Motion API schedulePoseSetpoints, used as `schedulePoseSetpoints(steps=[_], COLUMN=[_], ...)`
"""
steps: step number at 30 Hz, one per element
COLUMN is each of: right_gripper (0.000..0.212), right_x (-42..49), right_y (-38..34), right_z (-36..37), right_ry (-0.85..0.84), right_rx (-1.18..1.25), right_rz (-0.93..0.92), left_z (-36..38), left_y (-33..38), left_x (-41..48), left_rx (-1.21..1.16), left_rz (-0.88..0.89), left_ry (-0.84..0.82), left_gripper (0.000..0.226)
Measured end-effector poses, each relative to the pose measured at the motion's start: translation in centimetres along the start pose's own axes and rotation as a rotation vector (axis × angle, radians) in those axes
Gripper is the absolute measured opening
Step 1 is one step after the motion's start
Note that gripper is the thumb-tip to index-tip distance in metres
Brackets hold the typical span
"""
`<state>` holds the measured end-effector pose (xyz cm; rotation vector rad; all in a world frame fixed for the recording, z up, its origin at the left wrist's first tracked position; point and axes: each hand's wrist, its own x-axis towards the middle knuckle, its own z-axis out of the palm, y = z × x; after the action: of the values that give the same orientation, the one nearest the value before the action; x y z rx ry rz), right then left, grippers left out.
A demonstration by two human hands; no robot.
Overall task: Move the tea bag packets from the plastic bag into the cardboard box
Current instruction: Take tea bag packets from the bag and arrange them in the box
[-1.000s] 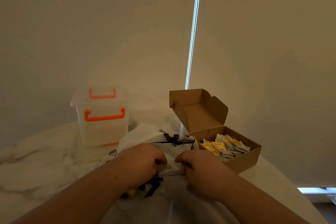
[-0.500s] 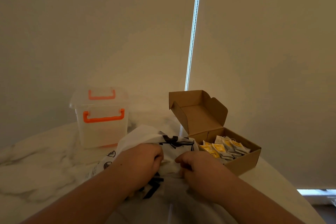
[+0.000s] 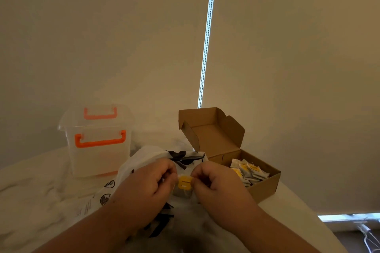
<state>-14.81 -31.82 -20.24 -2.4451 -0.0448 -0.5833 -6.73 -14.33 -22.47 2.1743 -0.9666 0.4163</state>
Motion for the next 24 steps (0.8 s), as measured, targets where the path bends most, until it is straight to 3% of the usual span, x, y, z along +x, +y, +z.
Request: schedulePoseSetpoints(steps=[7,9,13,20,24], right_gripper=[0.015,0.017,0.019,0.026,0.026], right_x=[1.0,1.7,2.3,3.5,3.3], right_y=[2.1,3.9,6.4,4.8,5.3], right_z=[-5.0,-6.5,-6.8,-5.8,-5.1], right_ry=[0.398,0.437,0.234,-0.162,-0.074], right_rx=[0.146,0.116,-0.011,-0.251,-0.300], right_rz=[0.104,0.183,0.343,0.451,0.411], left_z=[0.4,0.5,0.4,0.3,0.4], left_y=[0.2,0.2,0.3,0.7,0.8], left_x=[-0.5,-0.6,-0.5,-0.5,-0.5], left_rx=[0.058,0.048,0.029,0.052,0.108], left_rz=[-0.029,-0.026,-0.049,-0.069,-0.084], left_ry=[-0.049,-0.058,-0.062,-0.029,-0.023], left_gripper=[0.007,0.007,0.007,0.013,0.027])
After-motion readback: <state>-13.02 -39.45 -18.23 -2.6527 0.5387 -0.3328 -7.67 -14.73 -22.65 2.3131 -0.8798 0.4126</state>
